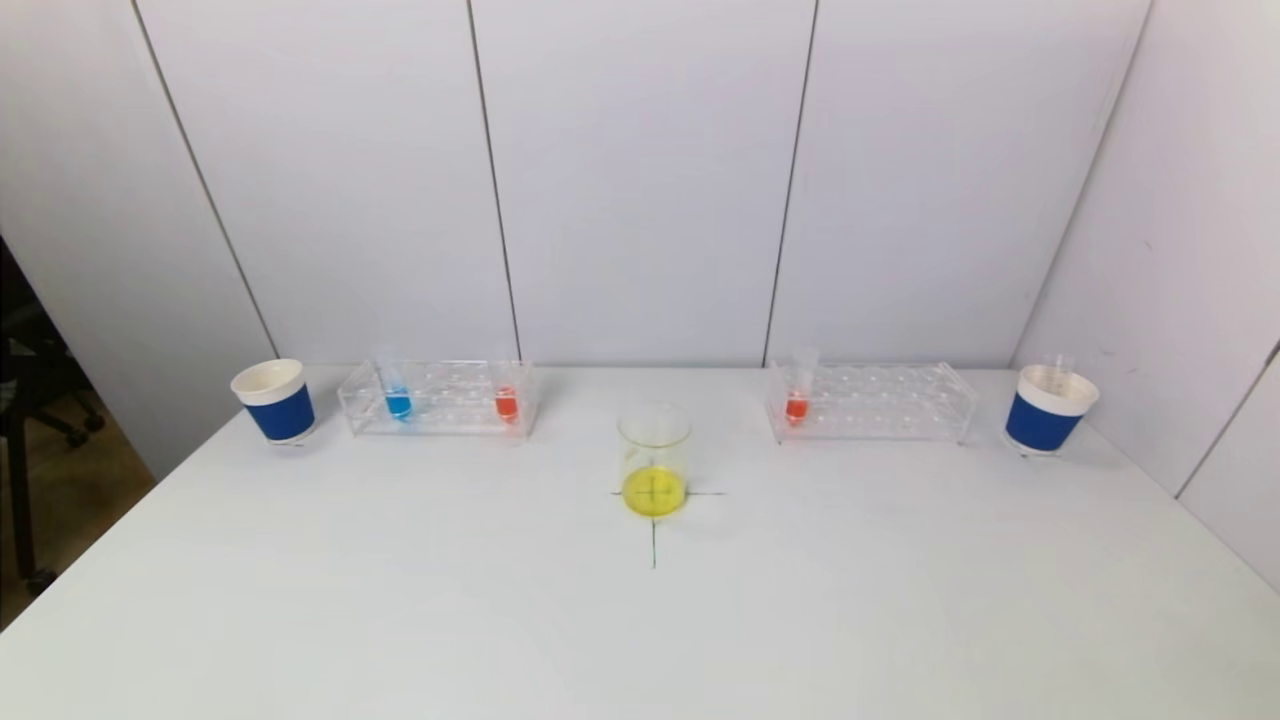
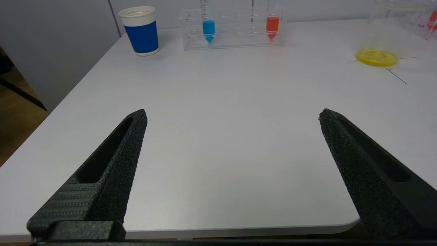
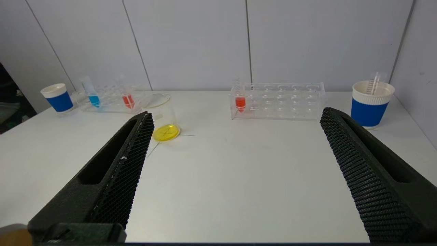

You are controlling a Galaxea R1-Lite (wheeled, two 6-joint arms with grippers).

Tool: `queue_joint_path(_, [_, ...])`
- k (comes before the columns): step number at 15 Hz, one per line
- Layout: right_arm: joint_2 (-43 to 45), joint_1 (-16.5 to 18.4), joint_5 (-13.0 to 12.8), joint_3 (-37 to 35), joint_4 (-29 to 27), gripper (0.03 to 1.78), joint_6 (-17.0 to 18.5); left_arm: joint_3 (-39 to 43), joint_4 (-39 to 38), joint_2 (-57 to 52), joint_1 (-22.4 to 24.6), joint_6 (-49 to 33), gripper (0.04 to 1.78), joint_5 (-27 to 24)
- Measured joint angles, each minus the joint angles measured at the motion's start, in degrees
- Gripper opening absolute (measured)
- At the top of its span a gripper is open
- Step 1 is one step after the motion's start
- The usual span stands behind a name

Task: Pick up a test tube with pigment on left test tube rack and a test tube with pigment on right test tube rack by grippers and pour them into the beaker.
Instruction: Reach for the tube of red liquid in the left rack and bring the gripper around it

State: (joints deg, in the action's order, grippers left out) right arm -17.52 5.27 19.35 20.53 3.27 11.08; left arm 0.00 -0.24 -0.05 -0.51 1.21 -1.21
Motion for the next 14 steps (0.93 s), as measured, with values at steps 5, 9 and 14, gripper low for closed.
queue_joint_path(5, [1.54, -0.26, 0.3, 0.94, -0.4, 1.77, 0.66, 0.0, 0.02, 0.0, -0.01, 0.02, 1.76, 0.0])
queue_joint_path(9, [1.69, -0.28, -0.85, 1.38, -0.6, 1.77, 0.99, 0.0, 0.0, 0.0, -0.01, 0.02, 1.76, 0.02])
queue_joint_path(14, [1.73, -0.26, -3.91, 4.66, -4.69, 1.77, 0.99, 0.0, 0.0, 0.0, 0.0, 0.02, 1.76, -0.02])
